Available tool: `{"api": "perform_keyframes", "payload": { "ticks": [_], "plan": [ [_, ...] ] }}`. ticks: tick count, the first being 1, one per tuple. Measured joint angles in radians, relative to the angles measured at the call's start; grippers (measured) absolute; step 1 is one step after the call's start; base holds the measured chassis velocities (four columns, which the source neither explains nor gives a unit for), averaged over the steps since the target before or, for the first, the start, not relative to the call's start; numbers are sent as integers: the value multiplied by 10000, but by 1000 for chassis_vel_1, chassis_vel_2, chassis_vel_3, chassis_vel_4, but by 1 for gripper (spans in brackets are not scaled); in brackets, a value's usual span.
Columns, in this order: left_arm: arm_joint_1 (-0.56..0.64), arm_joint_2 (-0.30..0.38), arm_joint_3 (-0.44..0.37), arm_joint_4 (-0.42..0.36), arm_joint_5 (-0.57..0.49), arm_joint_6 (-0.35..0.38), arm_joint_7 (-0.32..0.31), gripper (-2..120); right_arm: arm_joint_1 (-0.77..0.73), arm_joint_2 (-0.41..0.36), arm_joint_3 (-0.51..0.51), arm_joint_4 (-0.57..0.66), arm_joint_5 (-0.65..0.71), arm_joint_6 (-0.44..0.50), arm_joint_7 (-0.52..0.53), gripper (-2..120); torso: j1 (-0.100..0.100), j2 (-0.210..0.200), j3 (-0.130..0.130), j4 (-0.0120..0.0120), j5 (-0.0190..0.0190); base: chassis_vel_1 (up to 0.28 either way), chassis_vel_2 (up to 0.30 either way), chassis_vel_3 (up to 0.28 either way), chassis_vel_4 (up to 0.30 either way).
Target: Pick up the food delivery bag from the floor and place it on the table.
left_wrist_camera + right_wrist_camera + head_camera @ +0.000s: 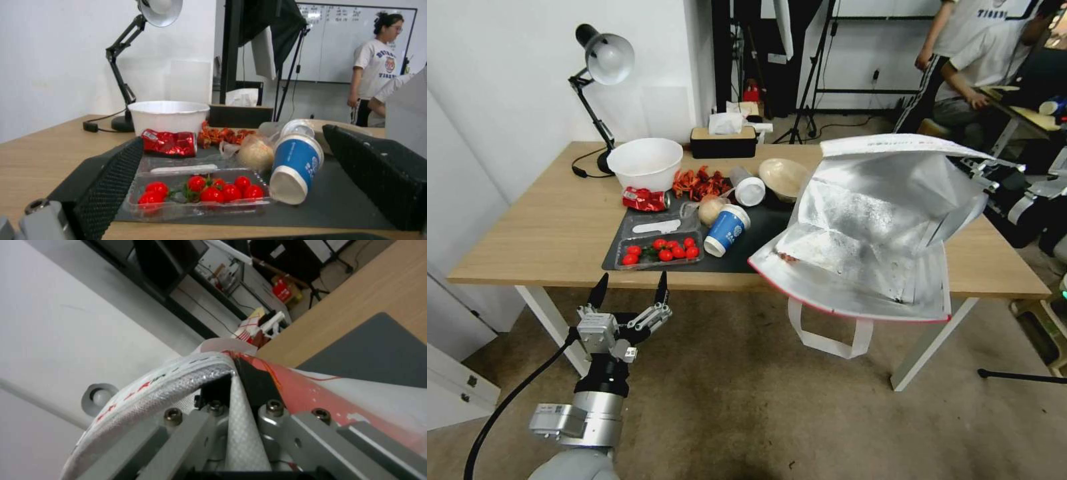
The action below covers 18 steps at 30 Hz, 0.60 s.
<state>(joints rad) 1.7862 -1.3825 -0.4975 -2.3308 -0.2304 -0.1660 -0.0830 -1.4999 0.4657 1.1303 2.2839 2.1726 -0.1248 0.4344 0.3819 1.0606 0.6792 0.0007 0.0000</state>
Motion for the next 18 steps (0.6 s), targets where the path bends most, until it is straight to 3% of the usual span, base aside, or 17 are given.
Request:
{"api": "perform_keyframes", "payload": {
  "ticks": [5, 18],
  "plan": [
    [7, -20, 22, 6, 86, -19, 13, 100, 269, -268, -175, -678, 247, -234, 139, 0, -1, 0, 0, -2, 0, 0, 0, 0, 0],
    [57, -76, 52, 8, 242, -44, 25, 100, 2500, -490, -2348, -2364, -104, -452, 106, 0, -1, -1, 0, -2, 0, 0, 0, 0, 0]
  ]
}}
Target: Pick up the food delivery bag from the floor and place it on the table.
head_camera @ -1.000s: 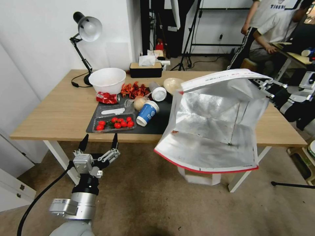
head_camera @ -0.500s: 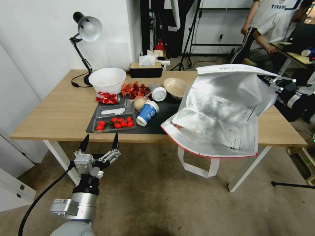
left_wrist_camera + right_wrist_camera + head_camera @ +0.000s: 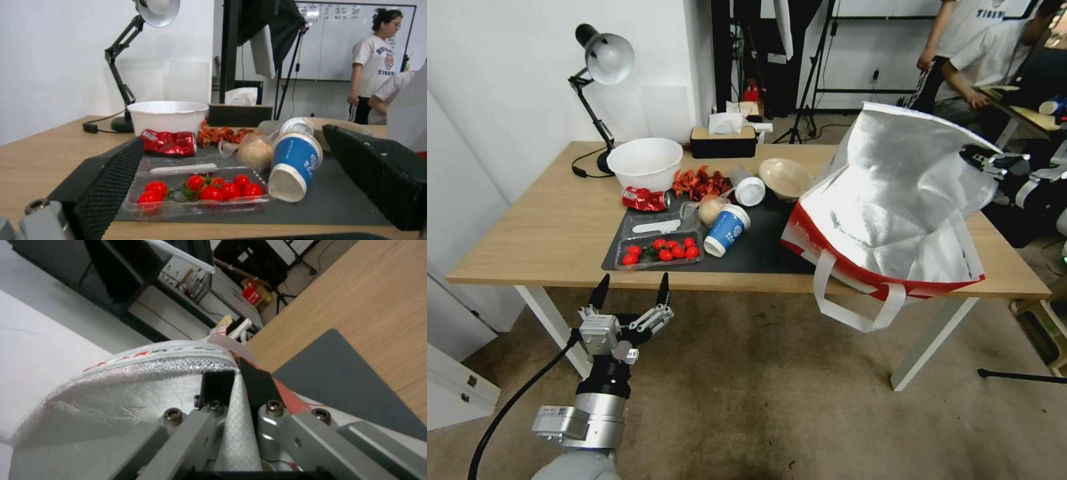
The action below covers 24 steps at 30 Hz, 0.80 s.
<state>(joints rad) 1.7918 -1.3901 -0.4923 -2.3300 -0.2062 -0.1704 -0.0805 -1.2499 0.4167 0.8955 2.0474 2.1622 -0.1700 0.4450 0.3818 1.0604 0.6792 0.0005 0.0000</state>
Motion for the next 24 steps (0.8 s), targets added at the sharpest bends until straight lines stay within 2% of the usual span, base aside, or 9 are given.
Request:
{"api": "perform_keyframes", "payload": {
  "ticks": [10, 18, 24],
  "plan": [
    [19, 5, -18, 38, 42, 0, 1, 100, 1789, 396, -1726, -851, -345, -99, 107, 0, -1, 0, 0, 2, 0, 0, 0, 0, 0],
    [-5, -12, 17, 105, 94, 1, 3, 100, 2306, 429, -2023, -1132, -177, -186, -467, 0, -1, 0, -1, 0, 0, 0, 0, 0, 0],
    [-13, 14, 17, 117, 97, 15, -3, 100, 2771, 322, -2235, -1419, 142, -284, -451, 0, -1, 0, -1, 0, 0, 0, 0, 0, 0]
  ]
}}
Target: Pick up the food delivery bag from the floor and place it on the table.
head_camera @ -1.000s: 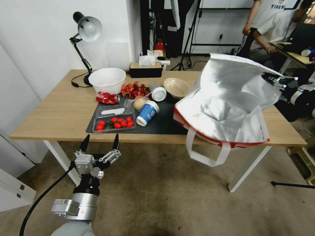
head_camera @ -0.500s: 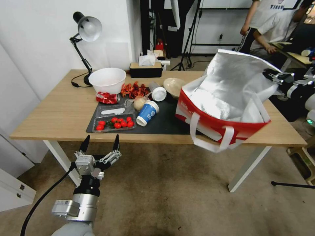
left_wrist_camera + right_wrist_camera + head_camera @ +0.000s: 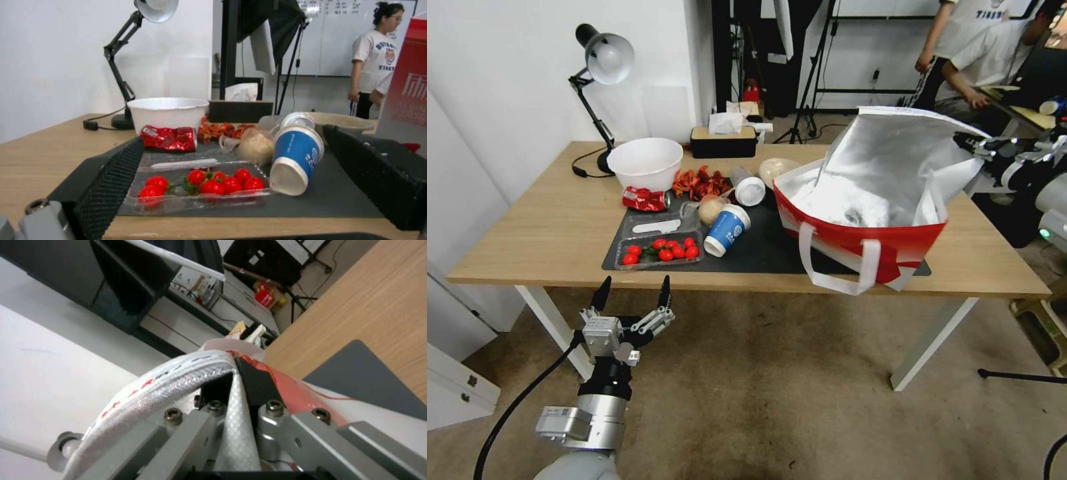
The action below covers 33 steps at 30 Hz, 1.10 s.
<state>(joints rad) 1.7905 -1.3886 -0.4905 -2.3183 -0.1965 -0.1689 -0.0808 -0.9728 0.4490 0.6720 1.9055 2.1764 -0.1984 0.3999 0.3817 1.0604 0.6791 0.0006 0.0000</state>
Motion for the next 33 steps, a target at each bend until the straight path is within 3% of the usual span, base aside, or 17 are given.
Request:
{"api": "perform_keyframes", "payload": {
  "ticks": [16, 33],
  "plan": [
    [-8, 70, 7, 60, 19, 11, -4, 100, 1403, 139, -1203, -787, -490, -162, 452, 0, 0, 0, 0, 1, -1, 0, 0, 0, 0],
    [-61, 43, 97, 262, 95, 9, -3, 100, 1532, 311, -1324, -1330, -926, -301, 923, 0, 0, 0, 0, 0, 0, 0, 0, 0, 0]
  ]
}}
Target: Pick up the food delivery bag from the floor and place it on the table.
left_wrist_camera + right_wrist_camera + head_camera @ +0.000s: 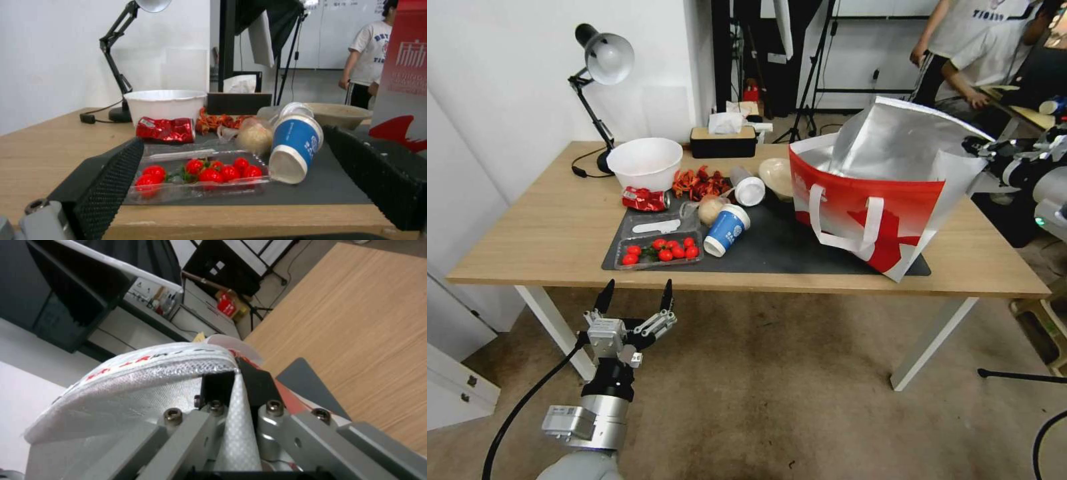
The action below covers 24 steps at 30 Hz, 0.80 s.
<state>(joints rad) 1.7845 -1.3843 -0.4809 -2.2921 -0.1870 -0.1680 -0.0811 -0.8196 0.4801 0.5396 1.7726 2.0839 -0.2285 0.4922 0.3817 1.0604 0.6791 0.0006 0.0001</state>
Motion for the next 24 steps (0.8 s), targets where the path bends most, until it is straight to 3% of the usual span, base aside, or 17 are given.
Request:
{"api": "perform_keyframes", "payload": {
  "ticks": [14, 24],
  "plan": [
    [108, -28, 34, -60, 93, -114, 3, 100, -605, -161, 416, 8, -296, -52, 3, 1, 1, 0, 0, -1, 0, 0, 0, 0, 0],
    [259, -92, 29, -218, 172, -226, 2, 100, -520, -233, 285, -141, -876, 45, -301, 40, 0, 0, 0, 0, 0, 0, 0, 0, 0]
  ]
}}
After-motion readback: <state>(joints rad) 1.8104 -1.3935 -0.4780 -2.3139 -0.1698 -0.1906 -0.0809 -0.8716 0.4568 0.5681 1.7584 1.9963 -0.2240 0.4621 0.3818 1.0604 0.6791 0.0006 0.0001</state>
